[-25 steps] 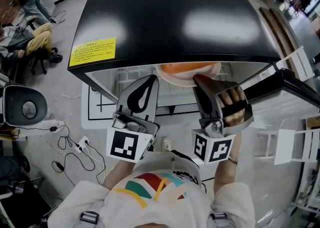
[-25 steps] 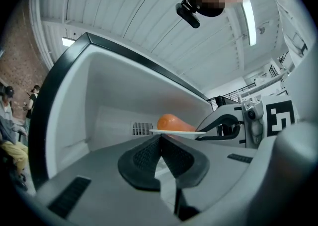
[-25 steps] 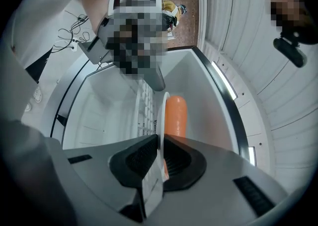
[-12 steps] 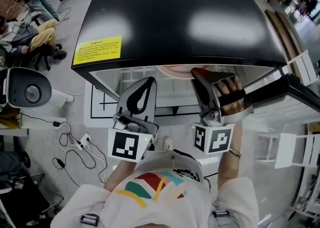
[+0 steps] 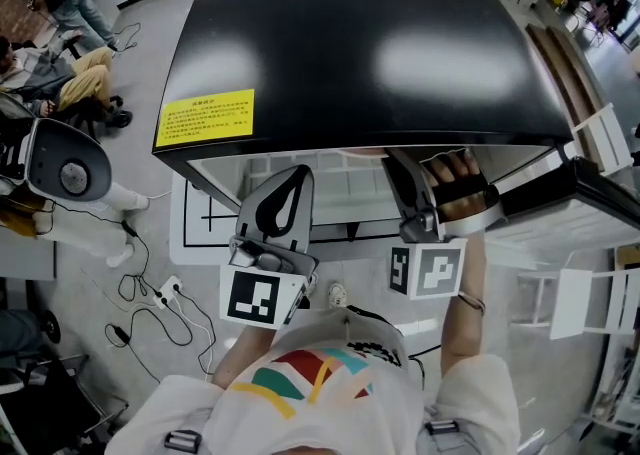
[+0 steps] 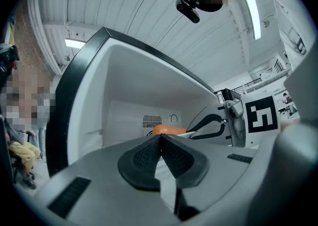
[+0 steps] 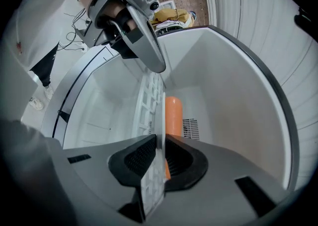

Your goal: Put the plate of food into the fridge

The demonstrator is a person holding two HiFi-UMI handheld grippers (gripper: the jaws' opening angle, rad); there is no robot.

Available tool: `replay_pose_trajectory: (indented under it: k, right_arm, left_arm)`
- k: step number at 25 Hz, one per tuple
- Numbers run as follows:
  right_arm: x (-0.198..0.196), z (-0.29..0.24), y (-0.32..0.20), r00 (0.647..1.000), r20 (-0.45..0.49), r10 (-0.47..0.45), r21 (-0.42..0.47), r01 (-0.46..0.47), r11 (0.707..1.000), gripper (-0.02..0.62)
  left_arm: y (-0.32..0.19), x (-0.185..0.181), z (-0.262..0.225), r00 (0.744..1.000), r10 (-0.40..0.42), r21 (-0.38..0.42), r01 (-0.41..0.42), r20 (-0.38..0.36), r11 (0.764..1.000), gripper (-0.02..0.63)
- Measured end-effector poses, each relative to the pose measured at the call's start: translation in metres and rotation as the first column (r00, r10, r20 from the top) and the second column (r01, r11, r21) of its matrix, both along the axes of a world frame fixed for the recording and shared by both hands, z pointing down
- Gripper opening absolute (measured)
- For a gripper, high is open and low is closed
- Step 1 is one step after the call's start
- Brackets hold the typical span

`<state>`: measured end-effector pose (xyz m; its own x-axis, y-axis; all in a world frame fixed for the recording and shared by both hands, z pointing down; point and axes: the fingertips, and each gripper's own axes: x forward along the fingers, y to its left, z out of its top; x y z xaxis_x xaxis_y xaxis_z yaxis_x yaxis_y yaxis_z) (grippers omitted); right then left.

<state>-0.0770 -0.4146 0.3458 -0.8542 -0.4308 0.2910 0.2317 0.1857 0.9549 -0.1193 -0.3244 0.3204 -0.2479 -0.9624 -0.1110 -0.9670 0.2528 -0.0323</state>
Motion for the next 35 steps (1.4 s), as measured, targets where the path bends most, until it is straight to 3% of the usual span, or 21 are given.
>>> replay_pose_trajectory:
  k: [6, 10, 15, 19, 25, 35]
  right_arm:
    - [-0.007, -0.009, -0.005, 1.0, 0.005, -0.006, -0.006, 0.006, 1.0, 0.048]
    - [-0.008, -0.01, -0.004, 0.999, -0.012, -0.032, -0.147, 0.029, 0.989, 0.048]
    - [-0.014, -0.003, 0.01, 0.998, -0.017, -0.068, -0.411, 0.055, 0.91, 0.048]
    - [-0.017, -0.001, 0.016, 0.997, -0.015, -0.081, -0.538, 0.06, 0.841, 0.048]
    - [-0.013, -0.003, 0.015, 0.993, -0.037, -0.116, -0.658, 0.063, 0.751, 0.052]
    - [-0.01, 0.003, 0.015, 0.988, -0.071, -0.14, -0.698, 0.051, 0.715, 0.058]
  left_arm:
    - [0.0, -0.005, 0.0, 1.0, 0.006, 0.007, -0.006, 0.0, 1.0, 0.008]
    - [-0.001, -0.011, -0.002, 1.0, 0.0, 0.012, 0.0, -0.006, 1.0, 0.008]
    - [-0.002, -0.01, -0.005, 1.0, 0.006, 0.019, -0.005, -0.006, 1.0, 0.008]
    - [-0.003, -0.007, -0.004, 1.0, 0.017, 0.018, -0.017, -0.01, 1.0, 0.008]
    - [-0.004, -0.008, -0.004, 1.0, 0.015, 0.016, -0.015, -0.013, 1.0, 0.008]
    - [-0.008, -0.006, -0.005, 1.0, 0.025, 0.022, -0.025, -0.004, 0.999, 0.008]
